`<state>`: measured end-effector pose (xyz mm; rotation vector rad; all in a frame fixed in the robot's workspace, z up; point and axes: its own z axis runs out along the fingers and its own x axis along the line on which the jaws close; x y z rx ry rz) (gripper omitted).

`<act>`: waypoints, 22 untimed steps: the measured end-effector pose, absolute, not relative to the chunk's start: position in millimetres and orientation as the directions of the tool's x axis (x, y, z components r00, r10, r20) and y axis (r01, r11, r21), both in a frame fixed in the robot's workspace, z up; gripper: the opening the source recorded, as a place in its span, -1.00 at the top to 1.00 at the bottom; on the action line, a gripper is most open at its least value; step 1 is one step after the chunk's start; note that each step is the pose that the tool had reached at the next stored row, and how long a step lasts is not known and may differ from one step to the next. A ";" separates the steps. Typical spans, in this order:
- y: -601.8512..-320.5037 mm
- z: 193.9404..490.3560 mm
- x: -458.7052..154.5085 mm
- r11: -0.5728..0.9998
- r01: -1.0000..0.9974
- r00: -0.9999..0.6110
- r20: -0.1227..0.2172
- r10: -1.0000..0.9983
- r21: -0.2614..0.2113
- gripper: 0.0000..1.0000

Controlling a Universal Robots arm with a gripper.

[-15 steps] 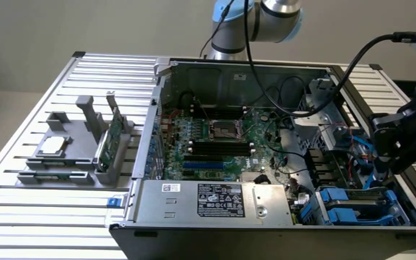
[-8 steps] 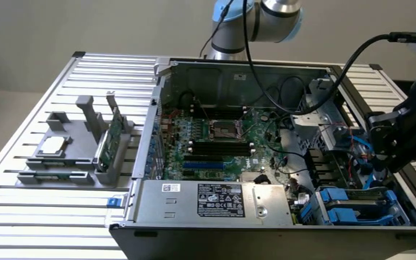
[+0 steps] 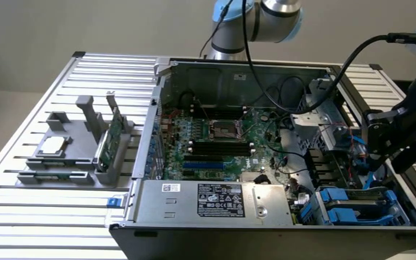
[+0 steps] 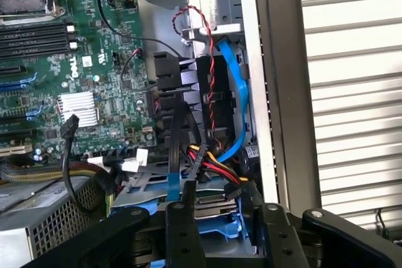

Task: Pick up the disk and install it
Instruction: 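Insert the first disk wire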

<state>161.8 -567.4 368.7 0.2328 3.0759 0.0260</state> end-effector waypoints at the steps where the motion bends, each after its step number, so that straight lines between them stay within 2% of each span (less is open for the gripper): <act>1: -567.4 368.7 161.6 0.988 0.153 -0.987 -0.056 0.153 0.019 0.15; 11: -567.2 377.4 163.3 0.985 0.173 -0.983 -0.058 0.173 0.002 0.15; 22: -561.3 365.0 163.1 0.983 0.182 -0.981 -0.071 0.182 0.004 0.15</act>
